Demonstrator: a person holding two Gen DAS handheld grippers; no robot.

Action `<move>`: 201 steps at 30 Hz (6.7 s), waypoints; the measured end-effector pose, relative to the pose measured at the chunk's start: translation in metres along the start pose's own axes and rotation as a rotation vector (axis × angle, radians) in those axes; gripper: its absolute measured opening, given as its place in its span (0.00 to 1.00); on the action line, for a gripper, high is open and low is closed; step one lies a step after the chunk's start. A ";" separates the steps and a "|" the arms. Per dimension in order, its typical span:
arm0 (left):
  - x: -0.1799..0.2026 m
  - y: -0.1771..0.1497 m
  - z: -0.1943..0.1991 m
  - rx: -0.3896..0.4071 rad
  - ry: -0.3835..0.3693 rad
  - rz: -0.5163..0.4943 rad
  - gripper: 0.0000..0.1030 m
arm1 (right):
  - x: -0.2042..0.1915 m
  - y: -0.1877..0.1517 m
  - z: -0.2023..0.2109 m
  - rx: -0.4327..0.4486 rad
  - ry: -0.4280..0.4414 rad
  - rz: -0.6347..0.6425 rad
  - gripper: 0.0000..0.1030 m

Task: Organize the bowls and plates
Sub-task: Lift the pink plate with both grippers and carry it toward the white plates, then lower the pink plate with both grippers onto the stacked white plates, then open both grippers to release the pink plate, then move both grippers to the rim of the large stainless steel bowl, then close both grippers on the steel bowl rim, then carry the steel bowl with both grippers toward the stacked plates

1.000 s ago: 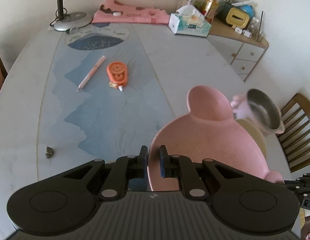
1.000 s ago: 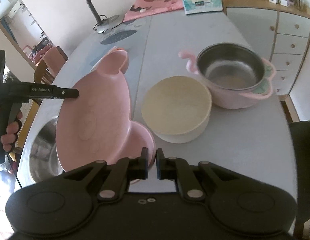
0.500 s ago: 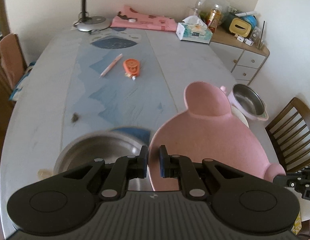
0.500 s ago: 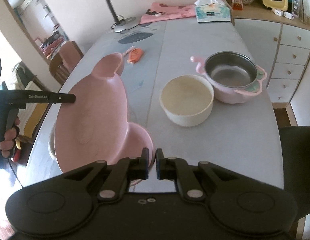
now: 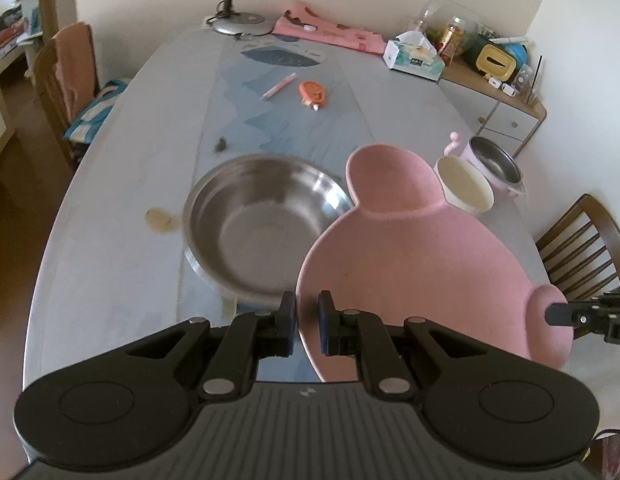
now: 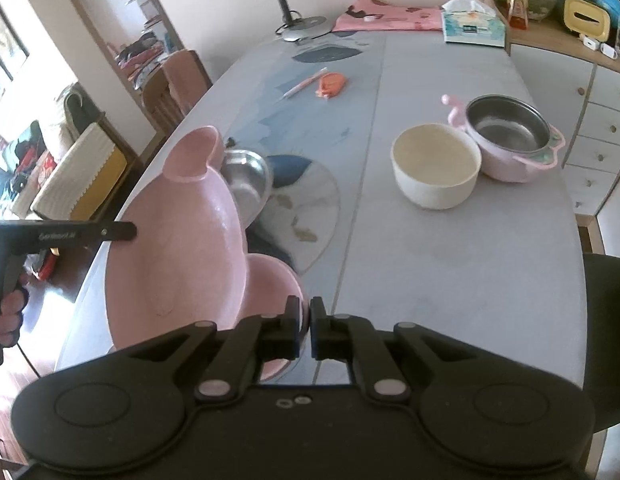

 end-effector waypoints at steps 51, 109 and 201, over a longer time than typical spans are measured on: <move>-0.054 -0.180 0.035 -0.075 0.138 0.184 0.10 | -0.077 -0.075 -0.064 -0.199 0.042 0.225 0.10; -0.019 0.021 -0.021 0.111 0.262 -0.022 0.73 | -0.054 0.059 -0.050 0.106 -0.069 0.186 0.94; 0.126 -0.017 -0.035 -0.048 0.088 -0.073 0.18 | 0.038 -0.023 0.046 0.038 -0.232 -0.090 0.13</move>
Point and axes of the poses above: each gripper's, at about its wrist camera, not at the fingertips, and z roughly against the way its jaws point, x to its right, y to its top, the point moved 6 cm from there along -z, roughly the way its jaws point, and after that the axes turned 6 degrees about -y, right-handed, at the moved point
